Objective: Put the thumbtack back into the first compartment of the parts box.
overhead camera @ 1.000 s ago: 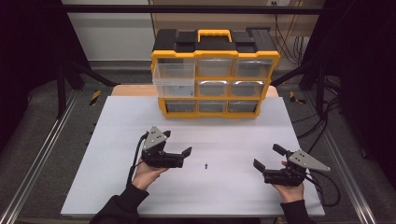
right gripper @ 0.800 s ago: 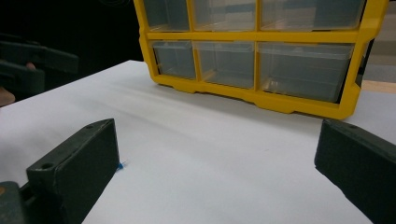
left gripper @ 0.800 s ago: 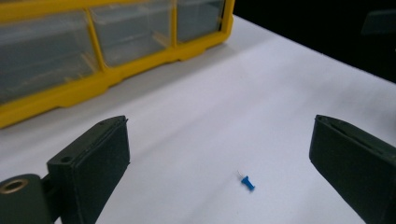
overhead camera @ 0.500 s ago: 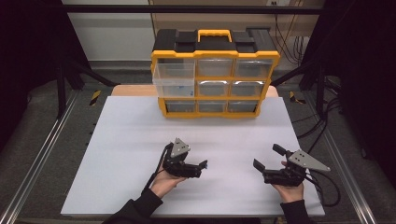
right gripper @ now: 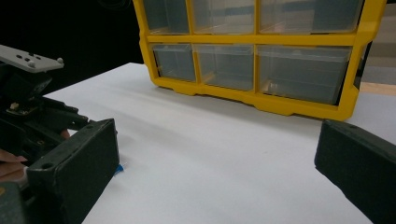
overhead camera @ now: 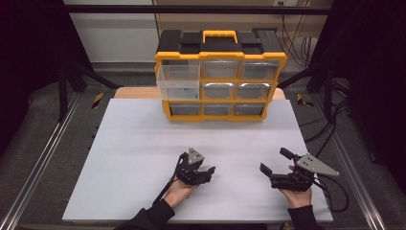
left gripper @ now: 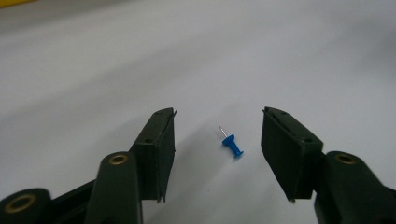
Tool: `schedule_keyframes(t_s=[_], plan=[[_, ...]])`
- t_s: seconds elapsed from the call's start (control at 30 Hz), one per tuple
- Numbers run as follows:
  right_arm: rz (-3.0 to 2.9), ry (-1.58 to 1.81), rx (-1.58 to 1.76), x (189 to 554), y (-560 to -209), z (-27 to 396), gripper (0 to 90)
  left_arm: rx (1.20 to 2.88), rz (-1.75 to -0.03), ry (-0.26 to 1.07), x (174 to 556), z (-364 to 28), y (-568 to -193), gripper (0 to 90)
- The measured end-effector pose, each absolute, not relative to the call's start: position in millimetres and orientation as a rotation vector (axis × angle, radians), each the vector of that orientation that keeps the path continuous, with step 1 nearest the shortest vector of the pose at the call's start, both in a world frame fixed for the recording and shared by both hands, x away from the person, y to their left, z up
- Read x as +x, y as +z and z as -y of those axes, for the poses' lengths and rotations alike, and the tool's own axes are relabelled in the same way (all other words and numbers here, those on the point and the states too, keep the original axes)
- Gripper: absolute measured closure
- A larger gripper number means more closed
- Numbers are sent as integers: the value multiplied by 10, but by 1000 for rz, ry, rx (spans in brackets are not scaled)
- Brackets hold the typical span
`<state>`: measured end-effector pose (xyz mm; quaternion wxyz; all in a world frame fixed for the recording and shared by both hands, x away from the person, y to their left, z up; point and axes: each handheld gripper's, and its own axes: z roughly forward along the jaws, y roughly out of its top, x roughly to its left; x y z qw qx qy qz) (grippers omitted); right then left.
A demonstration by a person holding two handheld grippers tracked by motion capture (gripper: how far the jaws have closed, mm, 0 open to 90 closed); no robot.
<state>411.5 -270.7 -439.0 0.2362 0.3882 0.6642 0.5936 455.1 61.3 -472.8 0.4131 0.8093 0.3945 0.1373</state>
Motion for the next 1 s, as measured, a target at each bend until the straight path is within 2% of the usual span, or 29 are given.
schedule_keyframes(t_s=[0.3,0.83,1.0], plan=[[-1821,1616,1061,4119,-4394,2704,5,2066,-1010,350,4537,-524,-4802,600],[-1819,1632,1064,4116,-4390,2699,5,2082,-1014,398,4505,-439,-4837,729],[-1820,1623,1066,4116,-4390,2700,5,2090,-1011,435,4494,-434,-4844,805]])
